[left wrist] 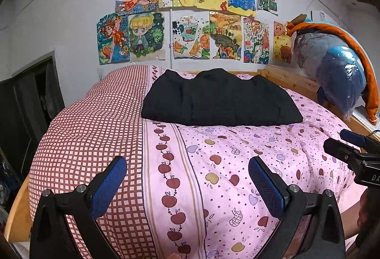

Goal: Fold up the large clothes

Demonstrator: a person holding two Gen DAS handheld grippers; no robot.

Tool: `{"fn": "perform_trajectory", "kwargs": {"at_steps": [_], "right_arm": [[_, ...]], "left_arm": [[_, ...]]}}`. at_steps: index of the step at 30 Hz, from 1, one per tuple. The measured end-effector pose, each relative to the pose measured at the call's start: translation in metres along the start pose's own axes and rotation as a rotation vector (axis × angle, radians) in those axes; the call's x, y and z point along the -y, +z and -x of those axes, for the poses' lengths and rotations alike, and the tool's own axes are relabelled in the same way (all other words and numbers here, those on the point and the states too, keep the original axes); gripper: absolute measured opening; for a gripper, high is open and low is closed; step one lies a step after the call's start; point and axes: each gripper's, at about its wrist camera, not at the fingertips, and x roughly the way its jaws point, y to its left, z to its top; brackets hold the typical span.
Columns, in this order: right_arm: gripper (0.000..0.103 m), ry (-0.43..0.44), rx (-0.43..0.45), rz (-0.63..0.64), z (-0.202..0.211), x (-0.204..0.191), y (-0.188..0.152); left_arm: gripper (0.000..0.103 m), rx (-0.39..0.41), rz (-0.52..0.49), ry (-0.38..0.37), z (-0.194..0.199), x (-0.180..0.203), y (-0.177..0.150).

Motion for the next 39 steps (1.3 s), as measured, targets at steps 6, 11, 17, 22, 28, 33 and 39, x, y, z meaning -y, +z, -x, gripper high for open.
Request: {"fn": "perform_trajectory", "kwargs": {"at_steps": [6,11,17,22,28,33,39], "right_arm": [[0.095,0.000,-0.008,0.002,-0.0025,-0.0030,-0.0007],[0.095,0.001,-0.006,0.001,-0.0023,-0.0028,-0.0008],[0.095,0.001,-0.006,0.001,-0.0029,-0.0036,-0.0006],[0.095,0.002,-0.009,-0.003,-0.0030,-0.0031,-0.0002],[0.095,0.004,-0.010,-0.003,-0.0031,-0.0027,0.0000],[0.095,0.003,-0.013,-0.003,-0.0032,-0.0031,-0.0001],[0.095,0.005,-0.013,-0.005,-0.0049,-0.0007,-0.0017]], "left_arm": [[0.103,0.005,-0.008,0.004,0.0015,0.0006,0.0003],[0.103,0.006,0.000,0.005,0.0027,-0.0002,0.0013],[0.103,0.017,-0.008,0.005,0.0044,0.0013,0.0013],[0.103,0.017,-0.011,0.005,0.0049,0.0030,0.0008],[0.103,0.014,-0.008,0.005,0.0039,0.0021,0.0002],[0.103,0.001,-0.006,0.007,0.0016,0.0025,-0.0010],[0.103,-0.004,-0.001,0.009,0.0005,0.0012,-0.0009]]}}
